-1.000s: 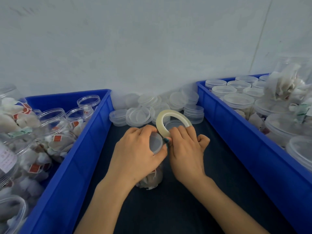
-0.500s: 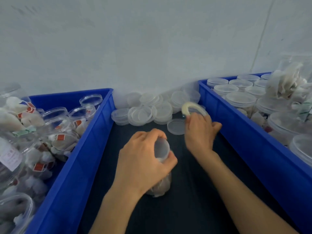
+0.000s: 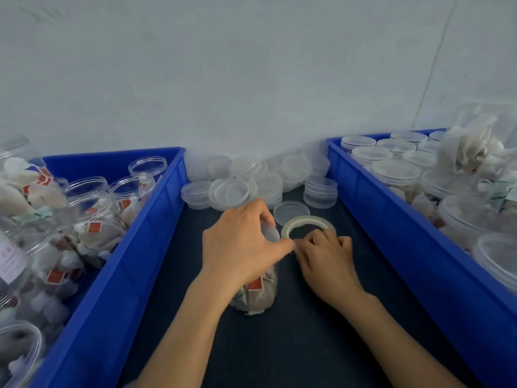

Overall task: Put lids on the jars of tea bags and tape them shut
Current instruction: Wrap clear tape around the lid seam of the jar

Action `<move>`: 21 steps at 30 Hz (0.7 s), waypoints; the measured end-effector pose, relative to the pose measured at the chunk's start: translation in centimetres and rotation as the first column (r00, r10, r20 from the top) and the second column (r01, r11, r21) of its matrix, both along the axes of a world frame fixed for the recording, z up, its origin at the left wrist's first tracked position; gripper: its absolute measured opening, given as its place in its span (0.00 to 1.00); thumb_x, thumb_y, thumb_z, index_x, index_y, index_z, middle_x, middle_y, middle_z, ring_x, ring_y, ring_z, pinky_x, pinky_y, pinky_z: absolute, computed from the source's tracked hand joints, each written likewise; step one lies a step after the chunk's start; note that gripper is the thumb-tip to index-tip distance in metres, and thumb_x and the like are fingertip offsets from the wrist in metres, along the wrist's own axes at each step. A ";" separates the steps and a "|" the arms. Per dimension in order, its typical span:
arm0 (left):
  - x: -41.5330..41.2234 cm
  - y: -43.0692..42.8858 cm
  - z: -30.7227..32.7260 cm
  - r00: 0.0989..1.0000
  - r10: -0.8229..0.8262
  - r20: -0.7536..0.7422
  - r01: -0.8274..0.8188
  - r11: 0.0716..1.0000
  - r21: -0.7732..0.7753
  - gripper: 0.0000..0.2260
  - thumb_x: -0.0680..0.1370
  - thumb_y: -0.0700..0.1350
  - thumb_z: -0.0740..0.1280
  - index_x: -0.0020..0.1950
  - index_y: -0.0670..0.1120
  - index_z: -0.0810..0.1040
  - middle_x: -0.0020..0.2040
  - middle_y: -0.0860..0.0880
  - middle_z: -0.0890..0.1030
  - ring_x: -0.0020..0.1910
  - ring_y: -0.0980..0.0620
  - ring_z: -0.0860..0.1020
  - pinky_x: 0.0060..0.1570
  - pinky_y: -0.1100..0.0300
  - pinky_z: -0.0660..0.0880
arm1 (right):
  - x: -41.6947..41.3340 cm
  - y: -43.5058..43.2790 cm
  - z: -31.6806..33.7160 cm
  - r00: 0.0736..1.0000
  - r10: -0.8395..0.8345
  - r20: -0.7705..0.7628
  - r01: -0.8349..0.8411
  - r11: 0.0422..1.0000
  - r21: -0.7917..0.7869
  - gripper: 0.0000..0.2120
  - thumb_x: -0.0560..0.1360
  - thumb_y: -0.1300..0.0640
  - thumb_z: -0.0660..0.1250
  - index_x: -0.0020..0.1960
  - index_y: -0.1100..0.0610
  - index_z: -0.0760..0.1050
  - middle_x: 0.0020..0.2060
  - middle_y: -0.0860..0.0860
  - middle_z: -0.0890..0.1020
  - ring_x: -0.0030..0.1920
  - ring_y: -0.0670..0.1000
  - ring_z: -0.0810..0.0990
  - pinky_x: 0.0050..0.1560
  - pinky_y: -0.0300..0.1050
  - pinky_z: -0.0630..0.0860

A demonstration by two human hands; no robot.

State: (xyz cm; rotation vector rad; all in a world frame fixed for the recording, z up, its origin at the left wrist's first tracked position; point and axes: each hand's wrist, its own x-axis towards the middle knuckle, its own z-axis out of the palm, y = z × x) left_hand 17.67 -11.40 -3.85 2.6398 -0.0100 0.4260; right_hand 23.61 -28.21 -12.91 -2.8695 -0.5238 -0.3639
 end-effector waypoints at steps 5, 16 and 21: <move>0.5 -0.2 -0.4 0.995 0.097 0.012 -0.096 0.993 -0.073 0.09 0.72 0.62 0.69 0.45 0.61 0.74 0.44 0.64 0.78 0.44 0.64 0.75 0.37 0.62 0.66 | -0.6 -0.2 0.4 0.994 0.085 0.068 -0.096 0.980 0.172 0.16 0.83 0.48 0.60 0.68 0.45 0.76 0.61 0.42 0.75 0.62 0.45 0.72 0.59 0.45 0.71; -0.1 0.7 -4.9 0.988 0.143 0.053 0.040 0.094 -0.995 0.20 0.82 0.50 0.59 0.37 0.52 0.86 0.39 0.47 0.85 0.37 0.52 0.84 0.33 0.63 0.79 | -5.6 5.4 1.3 0.889 0.459 0.002 -0.303 0.583 0.754 0.52 0.70 0.32 0.70 0.78 0.38 0.36 0.76 0.40 0.63 0.76 0.39 0.62 0.74 0.40 0.64; 0.3 1.2 -5.3 0.998 0.066 0.021 0.007 0.199 -0.980 0.18 0.82 0.48 0.60 0.40 0.55 0.87 0.41 0.50 0.87 0.40 0.54 0.85 0.35 0.64 0.79 | -5.2 4.6 1.7 0.913 0.408 -0.019 -0.271 0.639 0.720 0.54 0.66 0.29 0.69 0.73 0.27 0.30 0.73 0.34 0.67 0.71 0.35 0.67 0.70 0.37 0.69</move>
